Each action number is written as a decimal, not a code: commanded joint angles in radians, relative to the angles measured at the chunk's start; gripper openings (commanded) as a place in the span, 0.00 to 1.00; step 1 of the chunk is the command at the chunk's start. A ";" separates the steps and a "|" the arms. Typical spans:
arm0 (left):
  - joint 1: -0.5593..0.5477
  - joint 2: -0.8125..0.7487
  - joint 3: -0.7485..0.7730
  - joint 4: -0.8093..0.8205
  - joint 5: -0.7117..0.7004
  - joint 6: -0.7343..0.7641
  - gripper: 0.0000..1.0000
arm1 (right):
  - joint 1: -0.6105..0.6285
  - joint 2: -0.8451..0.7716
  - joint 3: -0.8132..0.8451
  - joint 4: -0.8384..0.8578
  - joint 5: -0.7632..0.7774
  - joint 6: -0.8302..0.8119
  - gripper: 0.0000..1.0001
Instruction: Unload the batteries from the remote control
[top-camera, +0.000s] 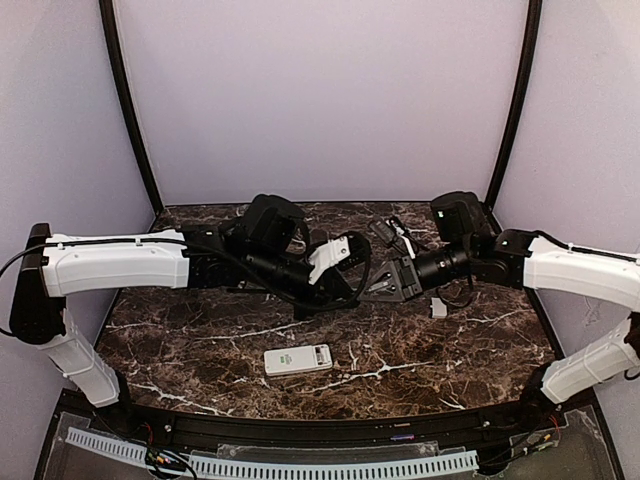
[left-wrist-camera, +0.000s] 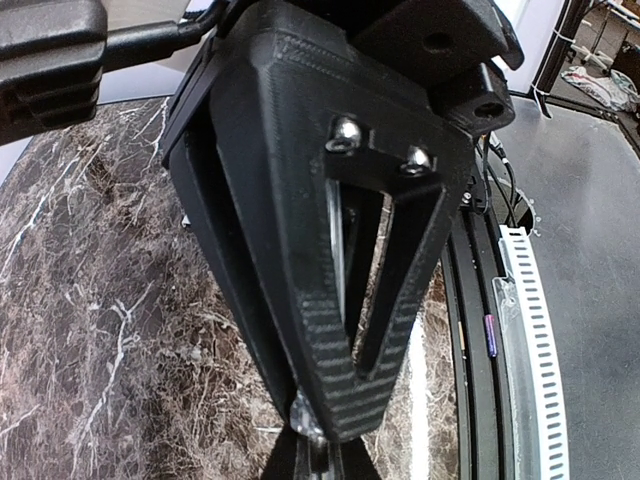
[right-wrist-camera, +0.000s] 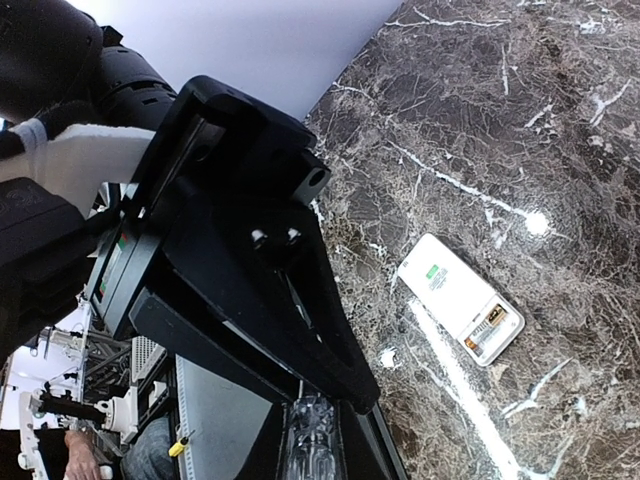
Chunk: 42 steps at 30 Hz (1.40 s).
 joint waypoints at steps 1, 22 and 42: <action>-0.007 -0.002 0.027 0.000 0.000 0.013 0.00 | 0.009 0.015 0.031 0.023 -0.021 -0.004 0.00; -0.007 -0.268 -0.279 0.064 -0.264 -0.056 0.99 | 0.009 -0.060 0.049 -0.162 0.158 -0.063 0.00; 0.035 -0.399 -0.510 -0.165 -0.368 -0.043 0.98 | 0.006 -0.049 0.038 -0.211 0.194 -0.086 0.00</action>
